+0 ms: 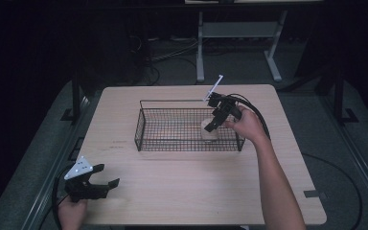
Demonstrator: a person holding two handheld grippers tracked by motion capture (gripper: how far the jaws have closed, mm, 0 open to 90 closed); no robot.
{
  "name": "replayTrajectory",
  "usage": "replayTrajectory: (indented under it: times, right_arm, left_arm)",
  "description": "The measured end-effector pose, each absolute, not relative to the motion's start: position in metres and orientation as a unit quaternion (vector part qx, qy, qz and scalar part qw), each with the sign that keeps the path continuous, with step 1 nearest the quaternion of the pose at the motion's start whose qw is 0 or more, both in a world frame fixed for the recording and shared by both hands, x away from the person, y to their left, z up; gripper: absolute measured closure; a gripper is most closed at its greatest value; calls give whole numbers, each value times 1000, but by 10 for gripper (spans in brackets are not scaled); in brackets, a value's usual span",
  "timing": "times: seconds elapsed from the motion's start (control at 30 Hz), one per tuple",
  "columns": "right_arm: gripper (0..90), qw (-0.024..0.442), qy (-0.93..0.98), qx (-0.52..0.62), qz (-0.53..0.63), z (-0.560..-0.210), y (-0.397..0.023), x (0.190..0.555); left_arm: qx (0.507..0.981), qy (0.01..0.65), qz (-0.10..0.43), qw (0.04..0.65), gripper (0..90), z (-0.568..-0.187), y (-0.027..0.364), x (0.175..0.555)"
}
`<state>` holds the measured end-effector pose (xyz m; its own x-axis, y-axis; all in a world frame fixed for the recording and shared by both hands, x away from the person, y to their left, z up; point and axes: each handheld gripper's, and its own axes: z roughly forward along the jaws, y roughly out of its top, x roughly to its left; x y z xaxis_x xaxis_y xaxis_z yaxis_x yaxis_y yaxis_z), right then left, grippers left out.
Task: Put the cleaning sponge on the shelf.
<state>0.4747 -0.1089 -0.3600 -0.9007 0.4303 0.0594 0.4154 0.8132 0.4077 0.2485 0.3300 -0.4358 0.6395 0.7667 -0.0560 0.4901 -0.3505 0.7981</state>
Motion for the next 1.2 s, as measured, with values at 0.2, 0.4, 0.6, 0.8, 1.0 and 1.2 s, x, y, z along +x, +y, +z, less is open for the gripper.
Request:
replayTrajectory:
  times: [0.2,0.4,0.6,0.8,1.0,1.2]
  right_arm:
    - [181,17,954,219,205,-359,-110,472]
    - [185,18,956,212,204,-355,-110,467]
    - [186,17,956,208,209,-351,-109,462]
    - [204,15,957,202,207,-348,-110,459]
    - [204,17,958,199,208,-344,-110,455]
    - [204,16,960,194,203,-342,-112,449]
  left_arm:
    - [807,390,165,412,137,-437,329,250]
    - [804,392,167,415,137,-436,330,249]
    - [806,389,166,413,137,-436,329,249]
    - [806,389,167,413,137,-436,329,249]
    - [807,389,165,413,137,-436,328,249]
    - [807,389,165,413,137,-436,328,249]
